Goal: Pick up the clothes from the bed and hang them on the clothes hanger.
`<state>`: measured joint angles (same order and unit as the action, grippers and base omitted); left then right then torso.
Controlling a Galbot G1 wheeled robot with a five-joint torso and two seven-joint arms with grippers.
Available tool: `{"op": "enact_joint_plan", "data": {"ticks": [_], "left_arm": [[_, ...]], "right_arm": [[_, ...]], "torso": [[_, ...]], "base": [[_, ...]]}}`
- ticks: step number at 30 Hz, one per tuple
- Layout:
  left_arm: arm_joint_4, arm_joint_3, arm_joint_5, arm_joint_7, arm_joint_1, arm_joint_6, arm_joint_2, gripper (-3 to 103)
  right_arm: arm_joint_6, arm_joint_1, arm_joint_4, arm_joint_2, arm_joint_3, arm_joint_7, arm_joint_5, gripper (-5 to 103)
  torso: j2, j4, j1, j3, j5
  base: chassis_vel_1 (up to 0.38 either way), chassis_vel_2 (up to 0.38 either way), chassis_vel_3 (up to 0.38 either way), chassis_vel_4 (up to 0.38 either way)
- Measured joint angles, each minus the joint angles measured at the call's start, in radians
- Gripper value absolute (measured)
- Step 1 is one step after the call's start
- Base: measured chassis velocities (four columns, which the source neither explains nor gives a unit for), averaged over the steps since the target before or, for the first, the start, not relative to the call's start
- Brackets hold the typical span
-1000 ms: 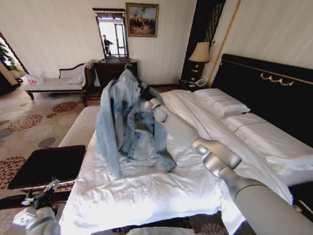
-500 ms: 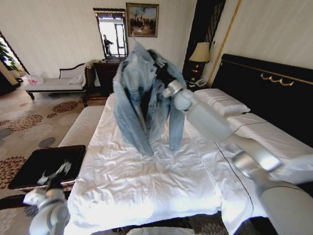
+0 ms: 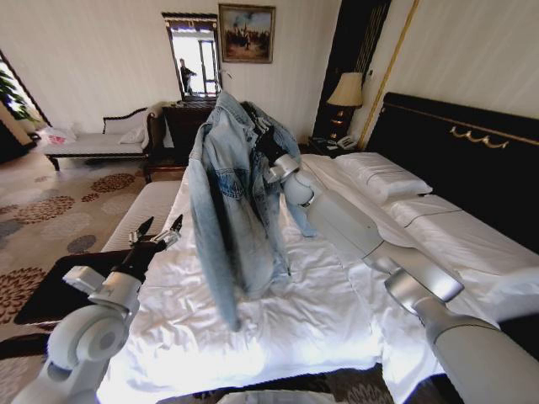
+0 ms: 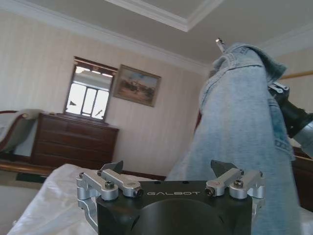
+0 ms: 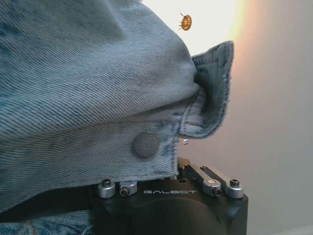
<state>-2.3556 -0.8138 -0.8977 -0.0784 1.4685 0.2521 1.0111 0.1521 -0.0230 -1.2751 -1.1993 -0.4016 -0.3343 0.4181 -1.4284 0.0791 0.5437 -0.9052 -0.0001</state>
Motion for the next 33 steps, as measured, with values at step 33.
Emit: {"op": "enact_joint_plan", "data": {"ticks": [33], "left_arm": [[0.06, 0.069, -0.249, 0.061, -0.178, 0.057, -0.284, 100]], "right_arm": [[-0.018, 0.036, 0.048, -0.114, -0.012, -0.031, 0.022, 24]], "torso": [[0.0, -0.0003, 0.0, 0.0, 0.0002]], "base": [[0.0, 0.0, 0.0, 0.0]]}}
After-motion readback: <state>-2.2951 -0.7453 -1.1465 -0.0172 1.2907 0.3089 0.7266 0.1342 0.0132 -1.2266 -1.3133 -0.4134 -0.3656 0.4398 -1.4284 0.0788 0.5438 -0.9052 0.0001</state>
